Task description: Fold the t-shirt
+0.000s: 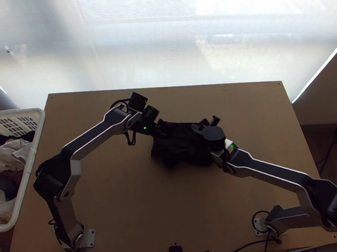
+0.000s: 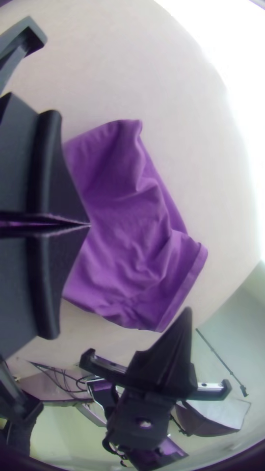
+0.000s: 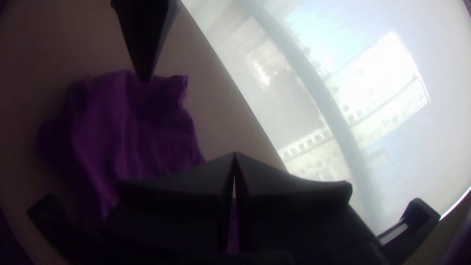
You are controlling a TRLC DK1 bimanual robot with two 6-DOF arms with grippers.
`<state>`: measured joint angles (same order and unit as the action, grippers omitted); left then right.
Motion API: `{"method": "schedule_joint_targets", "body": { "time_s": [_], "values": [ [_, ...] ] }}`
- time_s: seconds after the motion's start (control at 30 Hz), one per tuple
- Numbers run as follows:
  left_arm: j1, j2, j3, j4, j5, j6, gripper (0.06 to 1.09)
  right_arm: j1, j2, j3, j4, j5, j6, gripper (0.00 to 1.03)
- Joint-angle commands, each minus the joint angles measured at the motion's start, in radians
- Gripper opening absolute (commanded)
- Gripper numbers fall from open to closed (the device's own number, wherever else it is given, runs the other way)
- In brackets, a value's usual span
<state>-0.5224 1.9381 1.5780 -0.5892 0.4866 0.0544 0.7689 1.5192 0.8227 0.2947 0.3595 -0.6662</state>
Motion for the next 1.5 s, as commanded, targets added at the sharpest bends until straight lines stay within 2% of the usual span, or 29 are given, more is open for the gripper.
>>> {"method": "schedule_joint_targets", "body": {
  "time_s": [0.0,0.3,0.67,0.93,1.07,1.27,1.37,1.43,1.47],
  "values": [
    [-0.019,-0.008,-0.001,0.014,-0.013,-0.047,0.1,0.043,0.216,0.085,0.038,0.035,0.016,0.02],
    [-0.041,0.021,-0.059,0.028,-0.016,-0.048,0.1,0.109,0.257,0.043,0.047,0.038,0.071,0.02],
    [-0.005,0.124,0.016,0.029,-0.154,-0.05,0.1,0.199,0.208,-0.083,0.038,0.039,0.099,0.02],
    [0.039,0.157,0.034,0.023,-0.195,-0.051,0.1,0.222,0.134,-0.165,-0.008,0.038,0.116,0.02],
    [0.051,0.147,0.059,0.005,-0.181,-0.057,0.1,0.224,0.053,-0.183,-0.048,0.039,0.125,0.03],
    [0.07,0.091,0.142,-0.078,-0.062,-0.056,0.11,0.222,-0.097,-0.172,-0.135,0.045,0.132,0.03],
    [0.088,0.055,0.165,-0.106,-0.02,-0.053,0.19,0.227,-0.143,-0.162,-0.175,0.048,0.135,0.03],
    [0.096,0.033,0.174,-0.139,0.0,-0.033,0.54,0.231,-0.159,-0.158,-0.184,0.055,0.142,0.06],
    [0.099,0.022,0.175,-0.156,0.0,-0.016,0.62,0.233,-0.163,-0.158,-0.186,0.059,0.143,0.07]
  ]
}}
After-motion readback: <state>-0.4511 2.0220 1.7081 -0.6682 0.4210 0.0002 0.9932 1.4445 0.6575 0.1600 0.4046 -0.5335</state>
